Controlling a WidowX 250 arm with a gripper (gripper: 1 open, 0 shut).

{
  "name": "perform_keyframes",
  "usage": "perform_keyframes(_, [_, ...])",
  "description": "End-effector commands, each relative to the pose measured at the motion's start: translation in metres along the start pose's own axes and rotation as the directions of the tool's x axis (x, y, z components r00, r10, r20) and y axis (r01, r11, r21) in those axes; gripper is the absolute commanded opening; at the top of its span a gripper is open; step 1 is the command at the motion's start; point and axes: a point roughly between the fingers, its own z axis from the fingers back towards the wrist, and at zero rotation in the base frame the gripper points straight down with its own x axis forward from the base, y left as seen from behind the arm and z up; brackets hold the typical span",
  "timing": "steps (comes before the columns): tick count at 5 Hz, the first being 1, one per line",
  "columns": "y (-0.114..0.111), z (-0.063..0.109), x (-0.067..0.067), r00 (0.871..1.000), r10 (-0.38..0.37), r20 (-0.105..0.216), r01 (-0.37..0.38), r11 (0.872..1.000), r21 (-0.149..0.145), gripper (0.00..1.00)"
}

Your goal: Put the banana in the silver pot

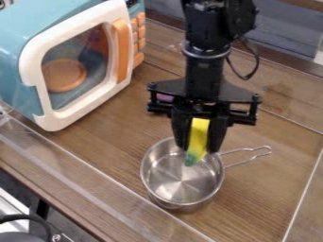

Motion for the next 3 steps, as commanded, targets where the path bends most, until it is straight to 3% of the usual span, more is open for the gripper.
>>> perform_keyframes(1, [0.001,0.000,-0.002,0.998,-0.054,0.039,0.054,0.998,-0.016,0.00])
perform_keyframes(3, [0.005,-0.021,-0.005,0.996,-0.086,0.035,0.086,0.996,-0.007,0.00])
